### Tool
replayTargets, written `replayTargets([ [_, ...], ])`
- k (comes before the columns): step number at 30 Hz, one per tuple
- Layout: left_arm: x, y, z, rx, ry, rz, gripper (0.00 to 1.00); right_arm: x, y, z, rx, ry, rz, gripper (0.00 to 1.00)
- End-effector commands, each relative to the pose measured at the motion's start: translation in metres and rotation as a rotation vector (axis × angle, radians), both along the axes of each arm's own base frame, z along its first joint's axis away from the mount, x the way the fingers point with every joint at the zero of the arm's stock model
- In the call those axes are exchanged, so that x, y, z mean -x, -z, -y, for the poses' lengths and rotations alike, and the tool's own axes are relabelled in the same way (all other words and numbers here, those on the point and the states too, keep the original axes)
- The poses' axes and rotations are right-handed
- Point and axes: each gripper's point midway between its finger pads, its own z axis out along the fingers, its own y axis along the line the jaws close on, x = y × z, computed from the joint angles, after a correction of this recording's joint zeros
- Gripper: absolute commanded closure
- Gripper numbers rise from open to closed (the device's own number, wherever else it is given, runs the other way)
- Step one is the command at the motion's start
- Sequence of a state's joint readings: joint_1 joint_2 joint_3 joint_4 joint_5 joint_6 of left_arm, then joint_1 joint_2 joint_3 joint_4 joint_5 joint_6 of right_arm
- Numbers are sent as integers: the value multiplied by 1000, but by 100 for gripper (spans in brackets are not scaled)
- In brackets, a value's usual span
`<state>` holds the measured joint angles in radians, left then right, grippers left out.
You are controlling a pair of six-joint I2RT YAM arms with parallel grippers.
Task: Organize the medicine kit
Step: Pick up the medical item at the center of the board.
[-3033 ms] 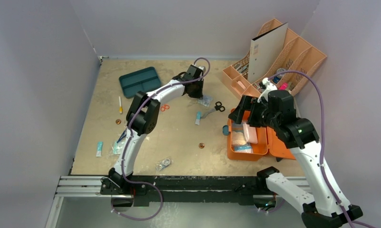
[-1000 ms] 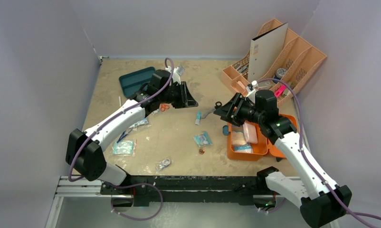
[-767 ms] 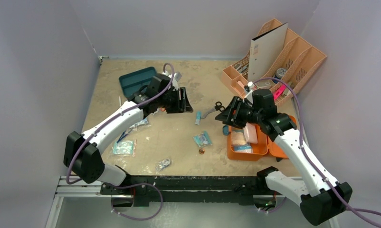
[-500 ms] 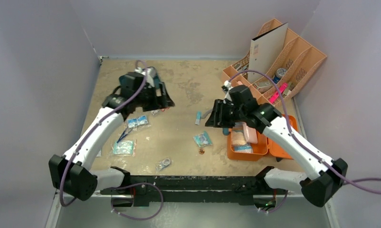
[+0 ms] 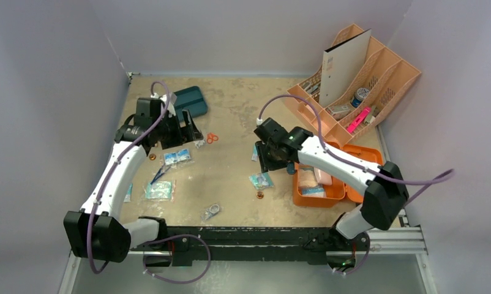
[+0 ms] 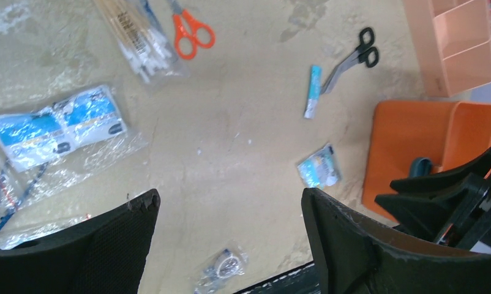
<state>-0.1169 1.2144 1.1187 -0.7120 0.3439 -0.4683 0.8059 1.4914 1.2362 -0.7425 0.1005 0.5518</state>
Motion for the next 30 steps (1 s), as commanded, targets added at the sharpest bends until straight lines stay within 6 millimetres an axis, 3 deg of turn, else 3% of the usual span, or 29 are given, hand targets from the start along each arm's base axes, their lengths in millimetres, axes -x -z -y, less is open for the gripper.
replayTargets([
  [1, 10, 5, -20, -113, -8, 56, 16, -15, 8, 2, 91, -37, 50, 57],
  [5, 15, 12, -28, -145, -35, 94, 16, -24, 25, -8, 113, -55, 27, 58],
  [9, 15, 7, -28, -150, -30, 108, 16, -30, 40, -13, 156, -69, 3, 59],
  [19, 18, 0, -29, -150, -37, 136, 16, -34, 70, -4, 277, -69, -35, 66],
  [30, 18, -1, -30, -149, -39, 142, 16, -36, 87, 4, 352, -65, -43, 74],
])
